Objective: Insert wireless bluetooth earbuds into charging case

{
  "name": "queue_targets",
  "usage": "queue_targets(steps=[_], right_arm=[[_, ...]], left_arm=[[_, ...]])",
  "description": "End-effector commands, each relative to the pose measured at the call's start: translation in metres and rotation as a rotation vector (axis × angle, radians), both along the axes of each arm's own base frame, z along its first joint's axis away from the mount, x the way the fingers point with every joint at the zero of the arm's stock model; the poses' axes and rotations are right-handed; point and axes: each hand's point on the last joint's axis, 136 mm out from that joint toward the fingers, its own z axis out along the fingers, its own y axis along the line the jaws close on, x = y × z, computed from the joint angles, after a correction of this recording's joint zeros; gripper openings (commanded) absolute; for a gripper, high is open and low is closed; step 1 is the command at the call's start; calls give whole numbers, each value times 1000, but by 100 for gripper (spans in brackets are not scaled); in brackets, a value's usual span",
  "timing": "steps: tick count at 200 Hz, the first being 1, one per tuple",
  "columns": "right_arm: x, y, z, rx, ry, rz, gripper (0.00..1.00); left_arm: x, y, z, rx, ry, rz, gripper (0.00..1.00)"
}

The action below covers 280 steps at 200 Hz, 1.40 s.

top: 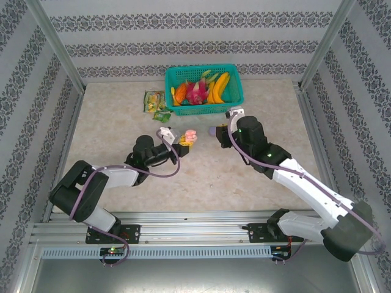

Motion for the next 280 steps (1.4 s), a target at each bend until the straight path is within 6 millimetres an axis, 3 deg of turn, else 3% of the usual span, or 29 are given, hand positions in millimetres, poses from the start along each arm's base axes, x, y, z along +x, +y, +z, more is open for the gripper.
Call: queue_targets(steps=[1,51,135,216,280], right_arm=[[-4,13,38,36,-150,129,22],[-5,20,55,32,-254,197,22],[11,21,49,76,-203,156,21],[18,13,45,184,-167,161,21],[12,7,59,116,-329,190,18]], left_arm=[[0,-20,34,-79,-87,-65,0],[20,-44,50,-131,-88,-43,0],[38,-67,62,-183,-31,0,0],[37,-75,69,-180,-4,-22,0],[20,-85,76,-176,-48,-144,0]])
